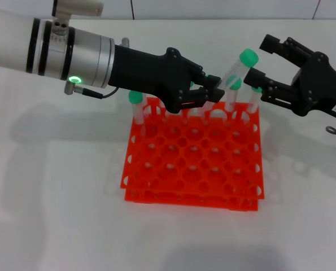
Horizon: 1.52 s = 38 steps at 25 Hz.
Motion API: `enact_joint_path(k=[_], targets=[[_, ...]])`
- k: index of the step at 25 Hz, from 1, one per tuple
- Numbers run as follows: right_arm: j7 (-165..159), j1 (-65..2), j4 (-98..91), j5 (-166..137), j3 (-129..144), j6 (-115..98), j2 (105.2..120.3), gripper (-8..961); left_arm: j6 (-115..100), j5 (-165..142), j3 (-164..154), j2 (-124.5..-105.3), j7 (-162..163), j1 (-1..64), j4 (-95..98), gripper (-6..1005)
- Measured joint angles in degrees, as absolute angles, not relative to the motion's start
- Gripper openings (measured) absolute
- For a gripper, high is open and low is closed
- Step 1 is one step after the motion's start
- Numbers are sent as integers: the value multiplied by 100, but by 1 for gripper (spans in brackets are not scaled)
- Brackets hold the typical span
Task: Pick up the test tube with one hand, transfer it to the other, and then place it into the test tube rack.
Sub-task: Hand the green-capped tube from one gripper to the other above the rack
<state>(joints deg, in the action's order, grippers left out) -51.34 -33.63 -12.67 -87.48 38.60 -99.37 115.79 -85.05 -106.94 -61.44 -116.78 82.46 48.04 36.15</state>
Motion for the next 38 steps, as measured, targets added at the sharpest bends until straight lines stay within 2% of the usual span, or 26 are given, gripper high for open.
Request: enact_joint_path(k=[27, 32, 35, 38], targets=[[-5069, -3595, -1035, -8726, 3891, -9693, 11598, 826, -8504, -10758, -6143, -11722, 8208, 4883, 3615, 318], [-5101, -3595, -1037, -8669, 3915, -9693, 11601, 605, -8454, -10758, -6143, -11729, 8208, 4882, 3617, 325], [-5103, -3595, -1038, -8664, 3919, -9686, 11601, 394, -8453, -10762, -6144, -11729, 8207, 4880, 3613, 329], [-5106, -3600, -1038, -8663, 3928, -9685, 11601, 330, -8452, -10766, -6144, -11732, 8207, 4878, 3613, 333]])
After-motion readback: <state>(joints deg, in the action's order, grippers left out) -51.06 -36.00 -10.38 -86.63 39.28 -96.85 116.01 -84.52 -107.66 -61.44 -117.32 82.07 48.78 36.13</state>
